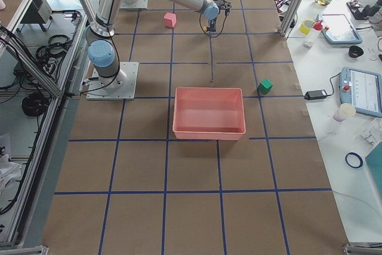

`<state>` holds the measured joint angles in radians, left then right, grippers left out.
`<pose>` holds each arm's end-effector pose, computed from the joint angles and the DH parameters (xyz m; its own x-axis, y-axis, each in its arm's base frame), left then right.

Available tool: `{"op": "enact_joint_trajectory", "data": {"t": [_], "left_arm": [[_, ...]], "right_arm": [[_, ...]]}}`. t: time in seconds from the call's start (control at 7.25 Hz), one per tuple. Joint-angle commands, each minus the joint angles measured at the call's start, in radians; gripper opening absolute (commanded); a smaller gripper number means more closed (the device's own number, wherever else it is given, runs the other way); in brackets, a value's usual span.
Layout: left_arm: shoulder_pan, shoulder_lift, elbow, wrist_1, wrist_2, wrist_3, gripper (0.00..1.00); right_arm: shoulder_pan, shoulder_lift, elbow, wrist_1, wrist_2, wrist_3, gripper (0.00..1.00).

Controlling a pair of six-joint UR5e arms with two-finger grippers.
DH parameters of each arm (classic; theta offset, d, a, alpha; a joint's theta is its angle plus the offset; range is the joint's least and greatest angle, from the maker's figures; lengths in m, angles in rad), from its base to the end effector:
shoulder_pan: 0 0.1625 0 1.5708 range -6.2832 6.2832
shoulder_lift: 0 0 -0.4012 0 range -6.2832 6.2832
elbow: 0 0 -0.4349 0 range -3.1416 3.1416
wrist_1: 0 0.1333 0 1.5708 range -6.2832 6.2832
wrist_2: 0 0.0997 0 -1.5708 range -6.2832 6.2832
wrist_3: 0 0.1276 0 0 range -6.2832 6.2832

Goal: Align button upright
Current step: 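Lower the switch onto the table and open the right gripper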

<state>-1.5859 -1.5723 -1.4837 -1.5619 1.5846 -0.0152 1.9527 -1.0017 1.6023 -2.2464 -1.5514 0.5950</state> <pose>-0.1398 -0.5432 0.4833 -0.9999 -0.0013 -0.0123 -0.0002 0.9955 -0.0945 0.3809 -0.5841 0.1349 -0.9762 0.2090 -0.0580 0.2120 0.9759 -0.0512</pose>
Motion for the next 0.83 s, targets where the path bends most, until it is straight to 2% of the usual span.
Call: {"op": "enact_joint_trajectory", "data": {"t": [0.0, 0.14, 0.28, 0.41, 0.55, 0.69], "left_arm": [[0.001, 0.000, -0.007, 0.014, 0.000, 0.003, 1.00], [0.001, 0.002, -0.007, 0.014, 0.000, 0.003, 1.00], [0.001, 0.002, -0.007, 0.014, 0.000, 0.001, 1.00], [0.001, 0.000, -0.007, 0.014, 0.000, 0.001, 1.00], [0.000, 0.002, -0.009, 0.014, 0.002, 0.003, 1.00], [0.000, 0.002, -0.009, 0.014, 0.002, 0.004, 1.00]], "right_arm": [[0.000, 0.000, 0.004, 0.001, 0.001, 0.000, 0.16], [0.000, 0.002, 0.011, -0.001, 0.001, 0.000, 0.31], [0.000, 0.002, 0.019, -0.002, 0.001, 0.000, 0.41], [-0.001, -0.001, 0.018, -0.004, 0.002, 0.003, 0.46], [-0.001, -0.008, 0.018, -0.002, 0.002, 0.002, 0.58], [-0.001, -0.011, 0.019, -0.001, 0.002, -0.003, 0.99]]}}
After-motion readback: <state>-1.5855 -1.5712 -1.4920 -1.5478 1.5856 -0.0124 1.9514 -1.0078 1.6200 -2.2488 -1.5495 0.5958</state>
